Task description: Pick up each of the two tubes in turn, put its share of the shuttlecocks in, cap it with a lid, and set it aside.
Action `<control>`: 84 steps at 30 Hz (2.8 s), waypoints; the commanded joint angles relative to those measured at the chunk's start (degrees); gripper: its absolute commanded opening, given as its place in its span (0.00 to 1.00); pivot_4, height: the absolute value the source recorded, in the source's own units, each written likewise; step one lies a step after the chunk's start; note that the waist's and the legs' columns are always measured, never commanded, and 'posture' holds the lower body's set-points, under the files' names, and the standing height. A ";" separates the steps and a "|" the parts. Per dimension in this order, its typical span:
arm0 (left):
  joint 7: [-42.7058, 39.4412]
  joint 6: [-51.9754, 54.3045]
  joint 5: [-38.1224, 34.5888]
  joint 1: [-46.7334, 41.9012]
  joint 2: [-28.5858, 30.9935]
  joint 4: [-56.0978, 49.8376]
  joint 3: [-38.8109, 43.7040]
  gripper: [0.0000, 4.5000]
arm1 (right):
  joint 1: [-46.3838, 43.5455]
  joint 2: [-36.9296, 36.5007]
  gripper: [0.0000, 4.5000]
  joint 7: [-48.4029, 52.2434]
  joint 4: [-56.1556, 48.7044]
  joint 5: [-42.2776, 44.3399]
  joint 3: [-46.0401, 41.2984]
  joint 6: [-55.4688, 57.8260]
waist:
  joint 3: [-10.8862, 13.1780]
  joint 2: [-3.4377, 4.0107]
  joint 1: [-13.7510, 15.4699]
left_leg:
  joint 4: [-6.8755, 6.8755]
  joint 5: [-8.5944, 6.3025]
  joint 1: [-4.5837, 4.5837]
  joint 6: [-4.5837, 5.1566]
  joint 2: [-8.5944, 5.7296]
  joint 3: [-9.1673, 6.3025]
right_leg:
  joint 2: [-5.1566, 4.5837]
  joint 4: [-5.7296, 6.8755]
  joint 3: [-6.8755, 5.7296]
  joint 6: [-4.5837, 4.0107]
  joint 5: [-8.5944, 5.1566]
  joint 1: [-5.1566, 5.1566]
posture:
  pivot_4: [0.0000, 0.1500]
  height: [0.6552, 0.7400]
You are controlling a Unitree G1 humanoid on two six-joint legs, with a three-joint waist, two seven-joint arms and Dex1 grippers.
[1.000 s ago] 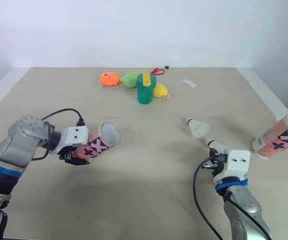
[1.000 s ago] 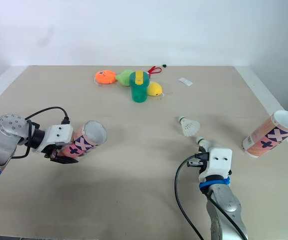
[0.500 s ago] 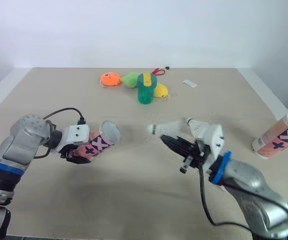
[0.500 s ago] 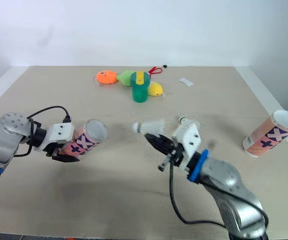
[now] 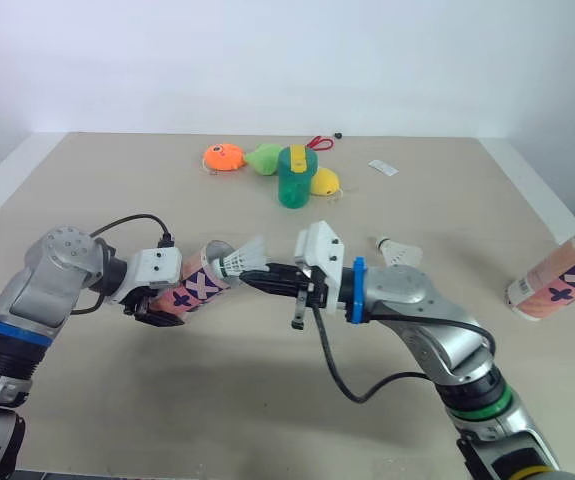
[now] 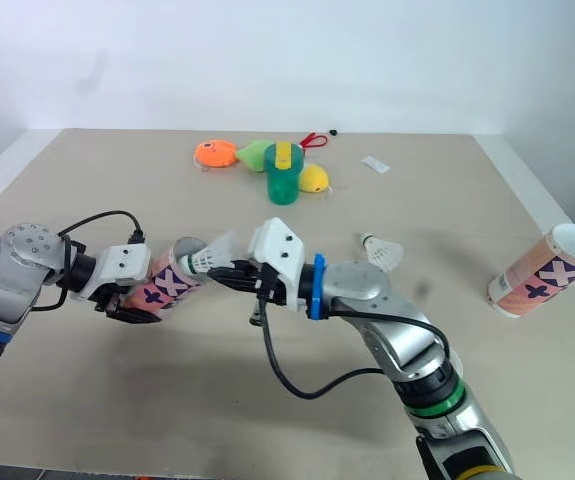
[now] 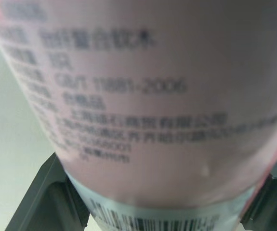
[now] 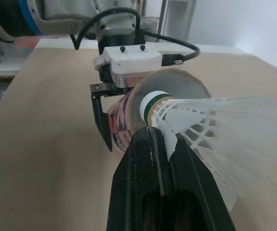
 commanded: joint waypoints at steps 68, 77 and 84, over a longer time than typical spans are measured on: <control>1.01 -1.12 0.63 -0.38 -2.16 2.64 -3.48 0.72 | 0.86 -4.09 0.01 0.64 -4.67 -0.08 -4.67 -0.54 | 0.13 0.30 -0.04 | -0.09 0.24 -0.22 0.42 -0.04 -0.02 | -0.15 -0.55 -0.03 0.13 0.49 -0.27 | 1.00 1.00; 1.09 -0.59 0.29 0.39 -1.73 1.59 -3.10 0.72 | -4.58 -0.28 0.31 4.22 -0.76 -2.07 -0.13 -1.52 | 0.12 0.30 0.04 | -0.09 0.25 -0.44 0.42 -0.12 -0.06 | -0.23 -0.56 -0.12 0.20 0.47 -0.29 | 1.00 1.00; 1.43 -0.42 0.21 0.67 -1.65 1.48 -2.81 0.72 | -11.90 -1.11 0.56 7.84 3.67 3.12 -6.97 1.19 | 0.12 0.30 0.03 | -0.06 0.31 -0.54 0.46 -0.11 -0.07 | -0.25 -0.54 -0.15 0.18 0.57 -0.28 | 1.00 1.00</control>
